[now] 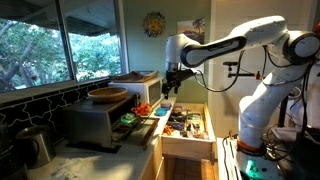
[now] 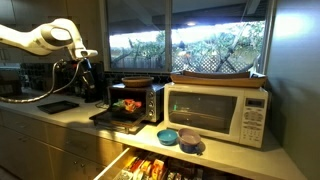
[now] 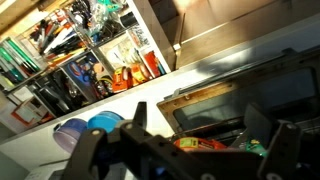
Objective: Pick up the orange packet from the oven tray and put it in the brown bowl on the gray oven
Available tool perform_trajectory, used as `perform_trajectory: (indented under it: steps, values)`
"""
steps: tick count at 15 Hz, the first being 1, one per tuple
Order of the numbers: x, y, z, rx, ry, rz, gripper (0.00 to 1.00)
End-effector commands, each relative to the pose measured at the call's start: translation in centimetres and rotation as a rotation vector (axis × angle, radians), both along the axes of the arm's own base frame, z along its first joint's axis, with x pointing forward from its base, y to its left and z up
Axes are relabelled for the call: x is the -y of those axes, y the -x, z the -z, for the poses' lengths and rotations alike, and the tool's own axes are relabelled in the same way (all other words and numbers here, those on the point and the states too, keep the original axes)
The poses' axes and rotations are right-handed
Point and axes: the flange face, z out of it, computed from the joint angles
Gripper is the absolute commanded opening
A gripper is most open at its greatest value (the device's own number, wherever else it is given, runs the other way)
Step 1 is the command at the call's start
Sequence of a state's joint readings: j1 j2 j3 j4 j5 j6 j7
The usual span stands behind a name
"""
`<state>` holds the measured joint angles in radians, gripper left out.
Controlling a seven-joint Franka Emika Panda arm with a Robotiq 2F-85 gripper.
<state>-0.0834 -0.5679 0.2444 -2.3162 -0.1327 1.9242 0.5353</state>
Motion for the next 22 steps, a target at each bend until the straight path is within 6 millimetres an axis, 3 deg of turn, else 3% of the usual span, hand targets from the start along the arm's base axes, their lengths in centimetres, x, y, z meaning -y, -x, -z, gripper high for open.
perform_trajectory:
  steps: [1,5,8,9,10,12,15,22]
  values:
    - [2.1,-1.5,-0.1,0.075,0.093,0.141,1.00]
    - [5.7,-2.9,0.4,-0.025,0.304,-0.039,1.00]
    - [8.3,-3.2,0.3,-0.027,0.276,-0.219,1.00]
    - [9.1,-3.4,0.0,-0.005,0.263,-0.236,1.00]
    - [8.1,-3.3,0.2,-0.019,0.274,-0.169,1.00]
    - [8.9,-3.3,0.1,-0.015,0.268,-0.169,1.00]
    - [8.6,-3.6,0.4,-0.015,0.273,-0.170,1.00]
    - [15.3,-6.4,2.3,0.189,0.113,-0.252,1.00]
